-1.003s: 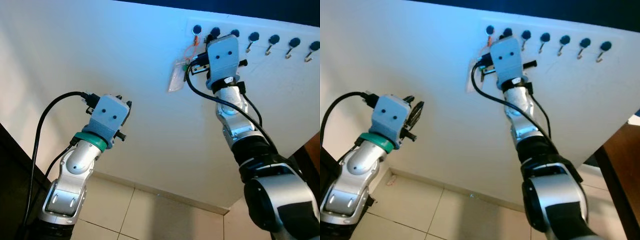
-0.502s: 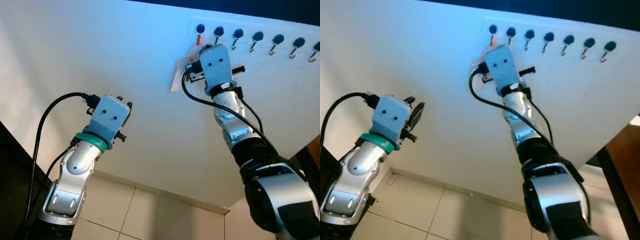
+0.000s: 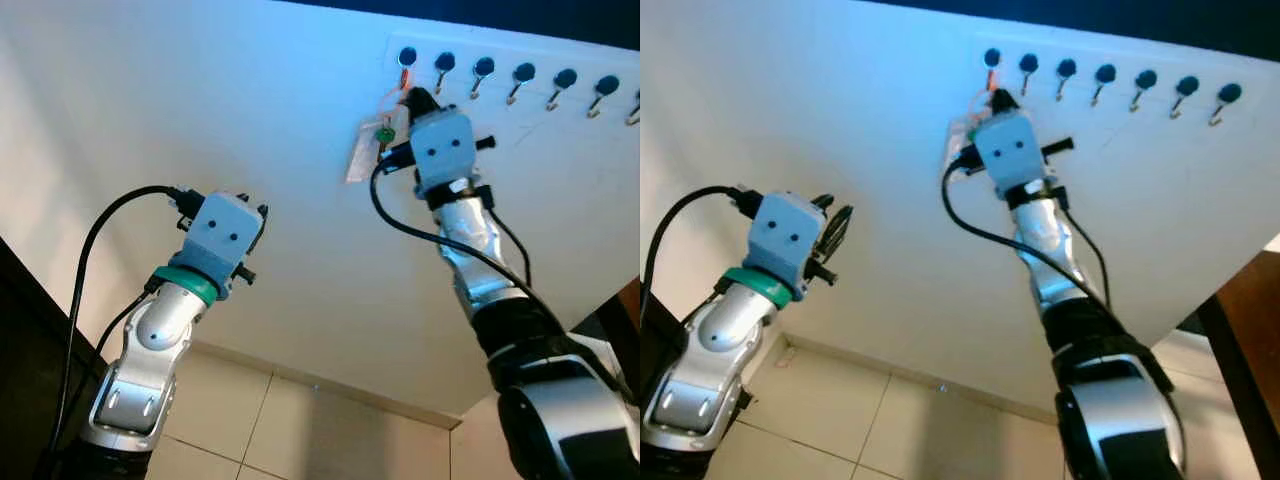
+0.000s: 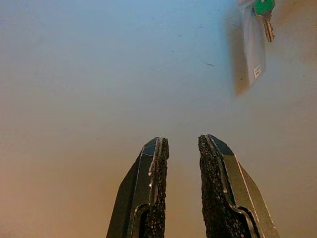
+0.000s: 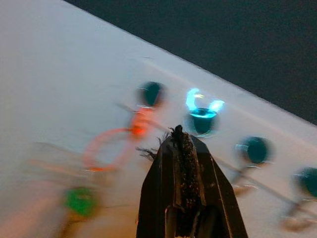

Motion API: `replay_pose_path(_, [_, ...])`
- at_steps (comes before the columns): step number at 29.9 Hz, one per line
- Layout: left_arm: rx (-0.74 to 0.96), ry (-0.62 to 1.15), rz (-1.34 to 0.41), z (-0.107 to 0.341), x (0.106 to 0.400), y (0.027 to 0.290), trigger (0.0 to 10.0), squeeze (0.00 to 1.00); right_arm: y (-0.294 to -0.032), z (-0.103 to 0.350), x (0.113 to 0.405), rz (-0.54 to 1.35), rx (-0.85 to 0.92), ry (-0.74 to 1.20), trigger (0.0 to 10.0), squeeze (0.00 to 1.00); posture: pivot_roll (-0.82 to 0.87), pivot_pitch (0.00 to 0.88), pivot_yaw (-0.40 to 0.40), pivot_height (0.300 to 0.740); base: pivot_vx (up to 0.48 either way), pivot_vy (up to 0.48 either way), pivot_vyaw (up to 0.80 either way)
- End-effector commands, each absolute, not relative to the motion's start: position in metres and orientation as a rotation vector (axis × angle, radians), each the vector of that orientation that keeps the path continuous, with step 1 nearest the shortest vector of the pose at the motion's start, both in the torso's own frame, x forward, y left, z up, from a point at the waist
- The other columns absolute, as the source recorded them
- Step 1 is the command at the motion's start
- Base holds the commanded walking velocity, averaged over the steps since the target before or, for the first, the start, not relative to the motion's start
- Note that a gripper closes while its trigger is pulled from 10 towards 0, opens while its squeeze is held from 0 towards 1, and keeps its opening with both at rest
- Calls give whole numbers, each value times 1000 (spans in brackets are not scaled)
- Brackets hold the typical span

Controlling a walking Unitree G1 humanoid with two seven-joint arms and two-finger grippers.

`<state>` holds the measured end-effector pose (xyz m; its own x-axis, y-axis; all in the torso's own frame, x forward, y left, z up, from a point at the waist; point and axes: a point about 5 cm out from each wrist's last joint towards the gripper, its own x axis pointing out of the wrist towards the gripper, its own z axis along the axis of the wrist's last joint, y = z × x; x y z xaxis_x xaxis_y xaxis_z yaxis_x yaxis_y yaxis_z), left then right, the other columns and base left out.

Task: Hang keys on a hook

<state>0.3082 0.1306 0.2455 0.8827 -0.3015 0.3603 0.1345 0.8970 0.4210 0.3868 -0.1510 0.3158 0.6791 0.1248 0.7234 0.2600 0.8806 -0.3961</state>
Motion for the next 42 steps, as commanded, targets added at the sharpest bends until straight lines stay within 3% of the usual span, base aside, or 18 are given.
replay_pose_path(1, [410, -425, -245, 243, 308, 129, 10000, 0, -157, 322, 388, -128, -508, -832, 10000, 0, 92, 93, 55, 740, 0, 0, 0])
replay_pose_path(20, [414, -425, -237, 243, 307, 130, 10000, 0, -142, 326, 398, -68, -531, -767, 10000, 0, 104, 101, 48, 740, 0, 0, 0])
replay_pose_path(31, [414, -421, -234, 242, 306, 131, 10000, 0, -145, 302, 409, -60, -662, -592, 10000, 0, 105, 103, 47, 740, 0, 0, 0])
replay_pose_path(42, [416, -419, -236, 243, 307, 131, 10000, 0, -155, 287, 410, -148, -754, -541, 10000, 0, 104, 109, 53, 740, 0, 0, 0])
